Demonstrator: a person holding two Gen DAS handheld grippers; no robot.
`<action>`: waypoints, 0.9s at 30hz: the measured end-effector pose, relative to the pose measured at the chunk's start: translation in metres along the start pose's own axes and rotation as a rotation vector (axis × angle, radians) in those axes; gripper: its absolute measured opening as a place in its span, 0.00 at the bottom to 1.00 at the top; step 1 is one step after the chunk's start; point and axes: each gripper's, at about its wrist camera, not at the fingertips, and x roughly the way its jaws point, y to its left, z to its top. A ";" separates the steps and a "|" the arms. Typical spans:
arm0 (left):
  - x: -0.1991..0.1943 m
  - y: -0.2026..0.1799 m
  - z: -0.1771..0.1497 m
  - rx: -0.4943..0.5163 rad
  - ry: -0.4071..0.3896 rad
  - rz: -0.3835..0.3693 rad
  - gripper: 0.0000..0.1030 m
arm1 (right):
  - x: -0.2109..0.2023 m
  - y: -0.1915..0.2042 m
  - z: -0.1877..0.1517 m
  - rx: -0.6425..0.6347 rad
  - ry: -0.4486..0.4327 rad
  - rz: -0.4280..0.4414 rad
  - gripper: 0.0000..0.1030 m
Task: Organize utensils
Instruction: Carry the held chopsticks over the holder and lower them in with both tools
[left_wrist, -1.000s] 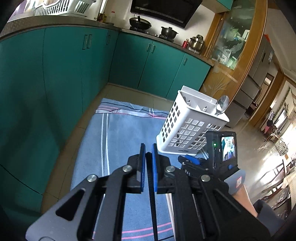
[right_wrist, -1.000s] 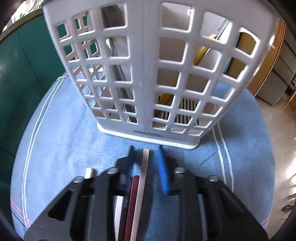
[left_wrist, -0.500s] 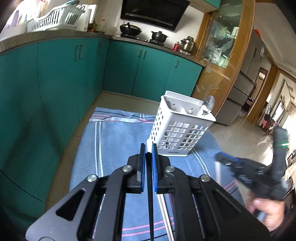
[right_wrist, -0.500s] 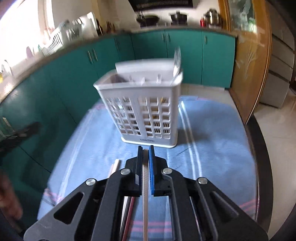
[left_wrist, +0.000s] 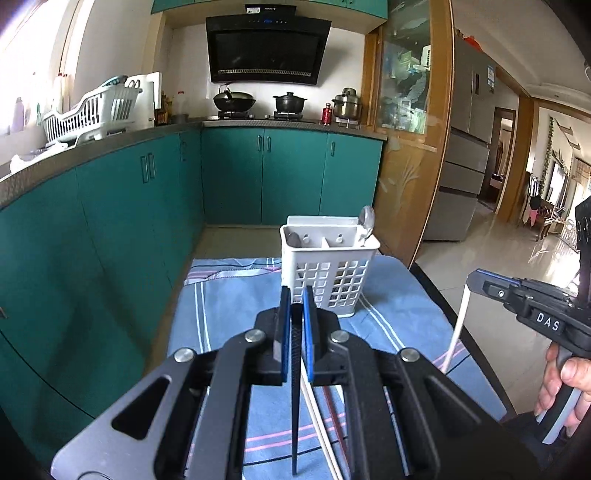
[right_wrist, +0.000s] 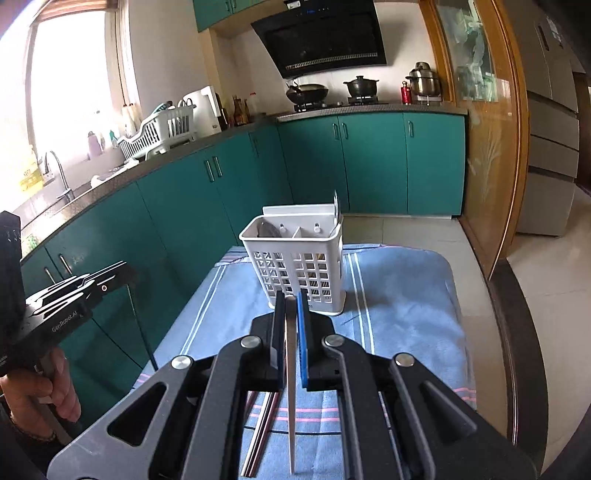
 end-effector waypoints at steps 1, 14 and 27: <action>-0.004 -0.002 0.004 -0.001 -0.004 -0.003 0.06 | -0.004 0.001 0.002 0.002 -0.010 0.006 0.06; -0.026 -0.015 0.057 0.020 -0.043 0.004 0.06 | -0.034 0.022 0.051 -0.041 -0.079 0.032 0.06; -0.002 -0.013 0.081 0.021 -0.008 0.015 0.06 | -0.021 0.018 0.090 -0.059 -0.075 0.044 0.06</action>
